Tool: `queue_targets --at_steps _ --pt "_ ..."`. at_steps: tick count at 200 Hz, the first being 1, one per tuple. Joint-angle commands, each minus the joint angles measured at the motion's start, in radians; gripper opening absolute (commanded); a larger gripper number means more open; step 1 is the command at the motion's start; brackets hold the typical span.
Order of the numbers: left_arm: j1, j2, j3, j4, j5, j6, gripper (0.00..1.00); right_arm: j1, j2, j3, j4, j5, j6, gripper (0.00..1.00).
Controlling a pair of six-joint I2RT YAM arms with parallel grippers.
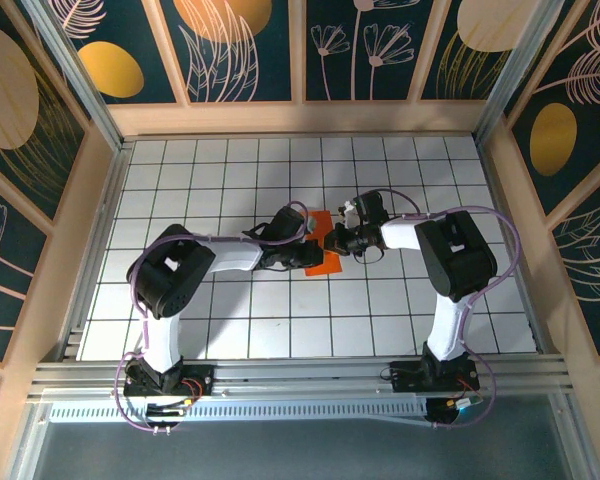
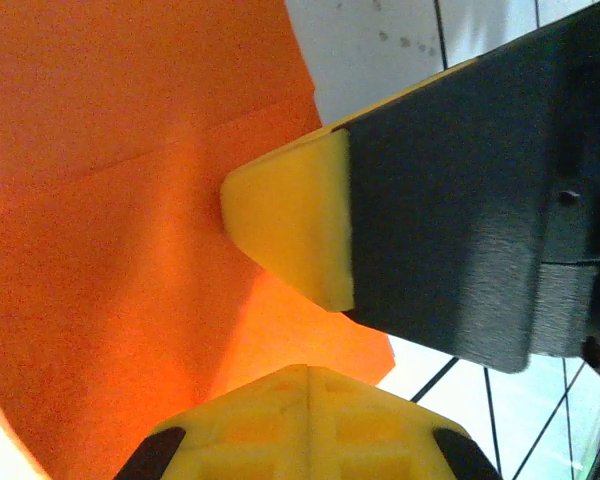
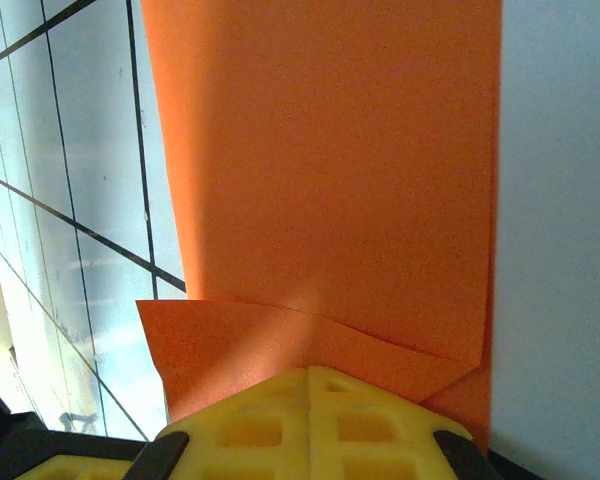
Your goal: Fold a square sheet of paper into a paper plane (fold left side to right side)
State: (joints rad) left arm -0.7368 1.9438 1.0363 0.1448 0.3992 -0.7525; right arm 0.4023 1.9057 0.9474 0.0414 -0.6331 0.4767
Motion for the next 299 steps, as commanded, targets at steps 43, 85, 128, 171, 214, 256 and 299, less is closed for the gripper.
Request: queue_targets --at_steps 43,85,128,171,214,256,299 --pt "0.006 0.038 0.005 -0.034 -0.008 0.025 0.05 0.003 0.033 0.000 -0.090 0.071 -0.032 0.00" --pt "0.006 0.036 -0.029 -0.031 0.003 0.024 0.04 0.002 0.038 0.005 -0.096 0.076 -0.036 0.00" --pt "0.006 -0.002 -0.095 -0.028 0.006 0.037 0.04 0.002 0.042 0.009 -0.103 0.084 -0.039 0.00" --pt "-0.003 -0.033 -0.139 -0.025 0.031 0.059 0.04 0.001 0.043 0.010 -0.110 0.089 -0.043 0.00" --pt "-0.011 -0.065 -0.178 -0.019 0.040 0.067 0.05 0.000 0.045 0.007 -0.113 0.093 -0.044 0.00" --pt "-0.015 -0.072 -0.179 -0.004 0.053 0.063 0.05 0.001 0.046 0.006 -0.111 0.090 -0.042 0.00" --pt "-0.015 -0.085 -0.171 0.058 0.077 0.016 0.08 0.000 0.043 0.001 -0.102 0.079 -0.040 0.00"
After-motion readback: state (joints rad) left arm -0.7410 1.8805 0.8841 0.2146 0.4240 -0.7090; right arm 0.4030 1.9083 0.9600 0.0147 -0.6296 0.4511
